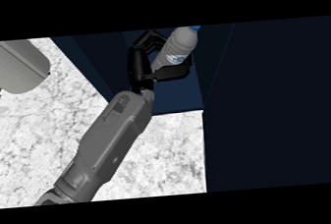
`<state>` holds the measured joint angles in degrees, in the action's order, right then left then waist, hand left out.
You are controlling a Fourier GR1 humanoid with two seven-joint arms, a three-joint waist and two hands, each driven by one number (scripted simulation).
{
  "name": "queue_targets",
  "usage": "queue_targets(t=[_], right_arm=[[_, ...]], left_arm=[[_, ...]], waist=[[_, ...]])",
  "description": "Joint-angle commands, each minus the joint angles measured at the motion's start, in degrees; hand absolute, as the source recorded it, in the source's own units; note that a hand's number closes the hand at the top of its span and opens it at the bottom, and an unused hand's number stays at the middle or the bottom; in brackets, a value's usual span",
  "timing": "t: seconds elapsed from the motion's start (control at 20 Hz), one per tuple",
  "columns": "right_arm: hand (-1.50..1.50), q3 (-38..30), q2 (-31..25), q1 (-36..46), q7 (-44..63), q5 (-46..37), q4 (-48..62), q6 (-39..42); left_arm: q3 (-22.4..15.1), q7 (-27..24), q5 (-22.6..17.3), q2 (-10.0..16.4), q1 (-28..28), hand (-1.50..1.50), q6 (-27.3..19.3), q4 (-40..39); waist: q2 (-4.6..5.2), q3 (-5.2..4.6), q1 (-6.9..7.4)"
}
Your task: Pick up the bottled water, place it into the cabinet and close the cabinet
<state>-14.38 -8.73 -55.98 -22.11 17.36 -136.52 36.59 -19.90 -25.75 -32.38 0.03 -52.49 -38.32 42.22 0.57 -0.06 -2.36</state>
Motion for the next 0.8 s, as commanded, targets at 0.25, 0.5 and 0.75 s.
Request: queue_targets(t=[0.25,0.5,0.75], right_arm=[[-1.5,3.3,1.5,1.1,5.6,3.9,-6.6,-2.1],[-1.5,0.7,0.2,1.8,3.3,5.8,-3.6,-0.5],[-1.5,1.2,-0.2,3.4,4.3,5.6,-3.5,-1.0]], left_arm=[[-1.0,-3.1,3.2,0.0,-8.6,1.5,-0.4,-16.0],[0.9,-7.2,5.4,0.0,-9.5,-1.5,1.8,-23.3],[1.3,-2.5,5.3,0.0,-16.4,-1.5,0.7,-28.1]], waist=[[0.35,-0.01,-0.7],[0.5,0.0,-0.9],[0.67,0.02,-1.63]])
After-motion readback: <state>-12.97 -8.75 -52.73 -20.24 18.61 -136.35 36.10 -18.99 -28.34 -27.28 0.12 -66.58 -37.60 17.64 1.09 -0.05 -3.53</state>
